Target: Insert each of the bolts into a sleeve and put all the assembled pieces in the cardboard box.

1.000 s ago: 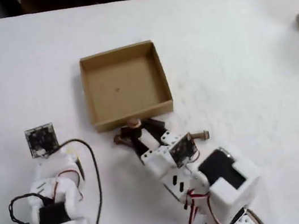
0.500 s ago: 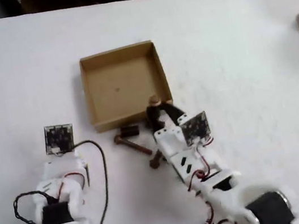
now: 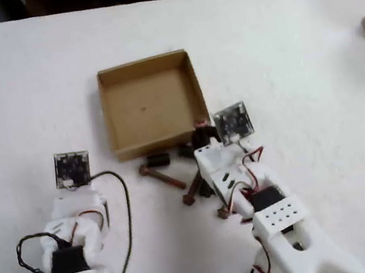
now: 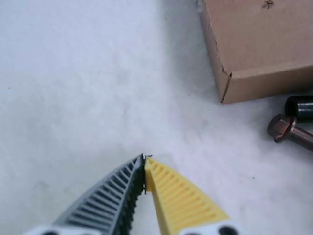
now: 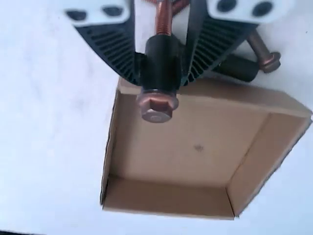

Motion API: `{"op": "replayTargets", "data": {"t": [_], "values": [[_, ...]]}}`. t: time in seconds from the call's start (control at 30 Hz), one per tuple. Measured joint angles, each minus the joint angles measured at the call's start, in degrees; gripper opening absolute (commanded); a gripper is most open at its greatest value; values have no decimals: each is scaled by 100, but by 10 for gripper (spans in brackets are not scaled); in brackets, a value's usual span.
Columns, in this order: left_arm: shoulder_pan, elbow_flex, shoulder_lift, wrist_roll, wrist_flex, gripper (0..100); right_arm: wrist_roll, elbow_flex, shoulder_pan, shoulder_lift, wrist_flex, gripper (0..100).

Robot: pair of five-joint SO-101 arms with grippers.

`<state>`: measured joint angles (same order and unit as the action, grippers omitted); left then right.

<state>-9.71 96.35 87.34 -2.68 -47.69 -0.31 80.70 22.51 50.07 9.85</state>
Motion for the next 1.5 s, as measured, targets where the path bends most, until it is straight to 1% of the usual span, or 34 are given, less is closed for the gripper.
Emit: {"op": "replayTargets", "data": {"t": [0.1, 0.23, 0.3, 0.53, 0.67, 0.83, 1.03, 1.3, 1.5], "values": [[0, 0, 0, 0, 0, 23, 0, -369, -70, 97, 1108, 15], [0, 0, 0, 0, 0, 23, 18, -826, -44, 97, 1969, 15], [0, 0, 0, 0, 0, 23, 167, -1152, -44, 97, 2488, 15], [0, 0, 0, 0, 0, 23, 264, -2541, -62, 97, 4273, 15], [0, 0, 0, 0, 0, 23, 308, -3297, -70, 97, 4976, 15], [0, 0, 0, 0, 0, 23, 466, -4299, 26, -167, 5626, 15], [0, 0, 0, 0, 0, 23, 510, -5890, 308, -1556, 6391, 15], [0, 0, 0, 0, 0, 23, 563, -7657, 343, -3455, 6497, 18], [-53, 0, 0, 0, 0, 23, 563, -8404, 352, -4615, 6497, 18]]}}
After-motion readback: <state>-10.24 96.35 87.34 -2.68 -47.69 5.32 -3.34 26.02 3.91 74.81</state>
